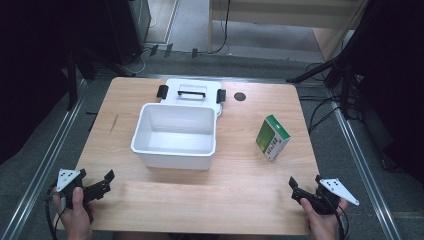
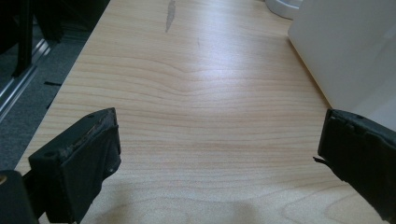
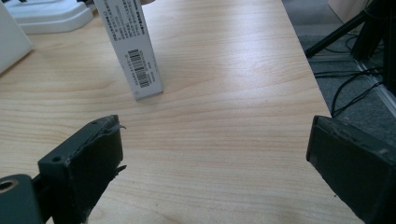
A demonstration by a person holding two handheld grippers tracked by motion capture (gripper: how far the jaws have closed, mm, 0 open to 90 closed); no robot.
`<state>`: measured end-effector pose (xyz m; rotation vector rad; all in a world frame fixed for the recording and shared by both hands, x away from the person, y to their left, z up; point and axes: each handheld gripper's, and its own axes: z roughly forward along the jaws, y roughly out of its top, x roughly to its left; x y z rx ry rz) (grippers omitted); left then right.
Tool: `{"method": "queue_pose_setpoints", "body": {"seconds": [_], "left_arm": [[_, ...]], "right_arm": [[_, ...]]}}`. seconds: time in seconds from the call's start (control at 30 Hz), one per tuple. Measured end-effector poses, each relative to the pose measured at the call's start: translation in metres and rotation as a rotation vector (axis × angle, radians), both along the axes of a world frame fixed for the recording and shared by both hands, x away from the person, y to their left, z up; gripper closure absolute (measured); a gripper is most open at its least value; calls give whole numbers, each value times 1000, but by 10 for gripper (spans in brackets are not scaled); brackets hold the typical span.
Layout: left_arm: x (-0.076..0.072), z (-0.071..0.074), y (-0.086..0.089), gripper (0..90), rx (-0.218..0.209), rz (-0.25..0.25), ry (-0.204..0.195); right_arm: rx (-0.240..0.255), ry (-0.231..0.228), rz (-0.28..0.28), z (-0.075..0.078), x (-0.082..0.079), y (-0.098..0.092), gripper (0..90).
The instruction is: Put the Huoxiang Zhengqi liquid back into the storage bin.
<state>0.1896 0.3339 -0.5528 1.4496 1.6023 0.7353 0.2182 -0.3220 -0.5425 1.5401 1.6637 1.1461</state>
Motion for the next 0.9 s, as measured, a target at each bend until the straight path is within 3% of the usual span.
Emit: {"method": "queue_pose_setpoints", "body": {"seconds": [0.17,0.23,0.47,0.5,0.57,0.6,0.63,0.67,0.77,0.8,0.9], "left_arm": [[0,0,0,0,0,3,-2],[-1,0,0,0,1,3,-1],[-1,0,0,0,1,3,-1],[-1,0,0,0,3,3,1],[-1,0,0,0,3,3,2],[-1,0,0,0,3,3,1],[-1,0,0,0,3,3,1],[-1,0,0,0,4,2,1],[-1,0,0,0,4,0,1],[-1,0,0,0,4,0,1],[-1,0,0,0,2,1,3]], "right_arm": [[-58,20,-2,1,1,5,51],[-82,59,3,2,4,8,59],[-97,88,54,23,9,7,114],[-99,121,91,31,12,8,114],[-108,141,102,34,13,9,116],[-158,213,131,41,19,12,122],[-158,213,131,41,19,12,122],[-200,270,153,48,24,15,124],[-239,329,163,57,32,18,129],[-239,329,163,57,32,18,129],[-304,419,206,68,44,25,128]]}}
